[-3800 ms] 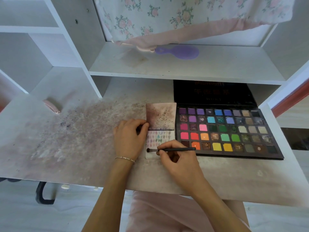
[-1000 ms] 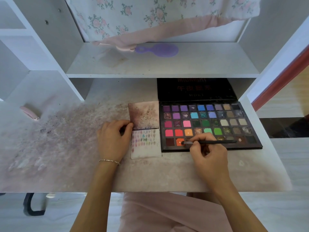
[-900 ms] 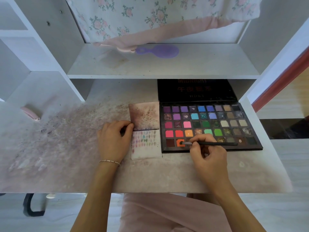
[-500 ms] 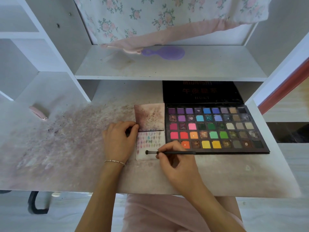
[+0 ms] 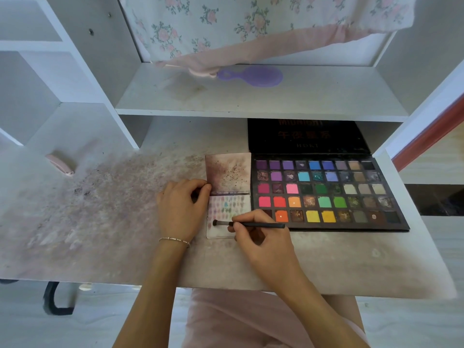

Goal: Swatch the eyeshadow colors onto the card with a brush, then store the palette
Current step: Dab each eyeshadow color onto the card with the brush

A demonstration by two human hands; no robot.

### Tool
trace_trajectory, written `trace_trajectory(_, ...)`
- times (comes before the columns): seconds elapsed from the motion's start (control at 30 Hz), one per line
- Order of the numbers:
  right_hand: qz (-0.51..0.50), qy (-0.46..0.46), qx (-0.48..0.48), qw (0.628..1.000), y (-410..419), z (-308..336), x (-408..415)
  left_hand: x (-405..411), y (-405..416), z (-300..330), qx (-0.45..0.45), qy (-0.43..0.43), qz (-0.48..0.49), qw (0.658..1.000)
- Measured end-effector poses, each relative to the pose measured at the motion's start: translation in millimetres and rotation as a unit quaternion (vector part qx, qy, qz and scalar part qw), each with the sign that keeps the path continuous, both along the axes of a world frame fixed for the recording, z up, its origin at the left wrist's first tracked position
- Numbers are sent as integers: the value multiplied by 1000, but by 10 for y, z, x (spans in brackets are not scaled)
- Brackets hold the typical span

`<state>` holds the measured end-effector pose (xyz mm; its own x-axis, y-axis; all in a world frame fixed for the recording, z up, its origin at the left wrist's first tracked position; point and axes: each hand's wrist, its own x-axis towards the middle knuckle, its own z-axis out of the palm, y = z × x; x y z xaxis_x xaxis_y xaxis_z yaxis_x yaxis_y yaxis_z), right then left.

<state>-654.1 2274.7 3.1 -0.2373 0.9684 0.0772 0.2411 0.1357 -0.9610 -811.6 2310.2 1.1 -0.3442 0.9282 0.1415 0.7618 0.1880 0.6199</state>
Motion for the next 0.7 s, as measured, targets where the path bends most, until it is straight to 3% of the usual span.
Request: trace_trajectory(0.7,10,-4,-12,1000,1,-7,5,2,-6,8,-1,3,-2,1000)
